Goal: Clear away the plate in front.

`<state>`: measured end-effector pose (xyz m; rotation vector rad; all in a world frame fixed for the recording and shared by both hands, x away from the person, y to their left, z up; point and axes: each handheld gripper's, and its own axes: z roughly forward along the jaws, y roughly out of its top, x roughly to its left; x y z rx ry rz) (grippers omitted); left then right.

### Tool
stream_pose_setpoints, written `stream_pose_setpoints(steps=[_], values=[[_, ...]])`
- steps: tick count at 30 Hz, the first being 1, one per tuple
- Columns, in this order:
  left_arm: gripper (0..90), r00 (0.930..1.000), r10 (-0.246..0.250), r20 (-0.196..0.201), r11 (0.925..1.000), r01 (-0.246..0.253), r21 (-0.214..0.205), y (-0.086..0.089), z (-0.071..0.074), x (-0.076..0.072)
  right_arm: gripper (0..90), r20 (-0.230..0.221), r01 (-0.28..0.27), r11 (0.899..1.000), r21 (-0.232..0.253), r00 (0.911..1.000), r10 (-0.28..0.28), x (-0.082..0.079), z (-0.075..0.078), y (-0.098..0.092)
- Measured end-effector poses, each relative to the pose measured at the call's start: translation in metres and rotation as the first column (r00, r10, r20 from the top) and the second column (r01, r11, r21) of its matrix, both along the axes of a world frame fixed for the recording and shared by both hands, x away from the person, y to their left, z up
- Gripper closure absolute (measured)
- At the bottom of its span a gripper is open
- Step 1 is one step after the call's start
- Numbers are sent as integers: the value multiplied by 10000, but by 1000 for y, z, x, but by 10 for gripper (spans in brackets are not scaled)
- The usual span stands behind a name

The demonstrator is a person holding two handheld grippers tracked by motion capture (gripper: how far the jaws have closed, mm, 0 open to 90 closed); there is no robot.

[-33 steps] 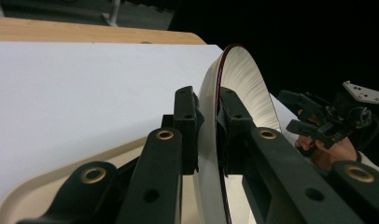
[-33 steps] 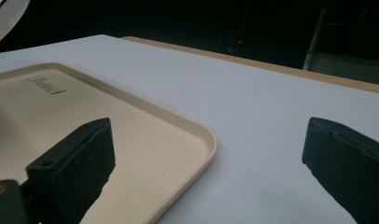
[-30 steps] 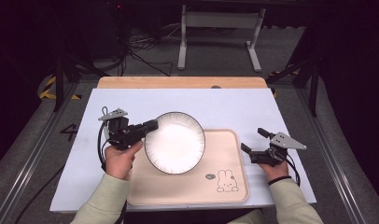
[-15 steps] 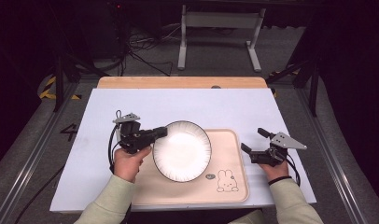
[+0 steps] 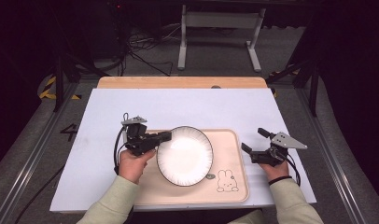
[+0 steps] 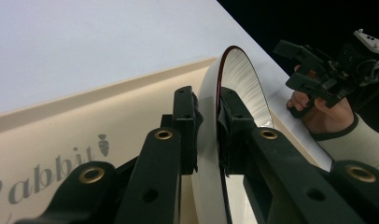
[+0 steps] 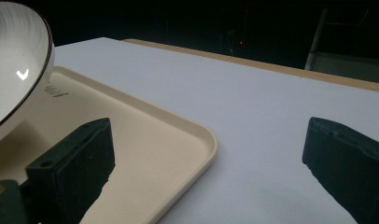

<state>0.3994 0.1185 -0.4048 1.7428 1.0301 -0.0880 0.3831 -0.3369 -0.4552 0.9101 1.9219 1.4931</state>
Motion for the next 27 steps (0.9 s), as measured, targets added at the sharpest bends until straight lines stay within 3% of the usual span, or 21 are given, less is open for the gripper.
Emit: stream_pose_setpoints(steps=[24, 27], values=[[795, 9963, 70, -855, 9998, -87, -199, -2, -22, 10, 26, -2, -36, 10000, 11, 10000, 36, 0, 0, 0], [795, 9925, 45, -1225, 9993, -90, -367, 2, -27, 13, 26, -8, -34, 10000, 7, 10000, 34, 0, 0, 0]])
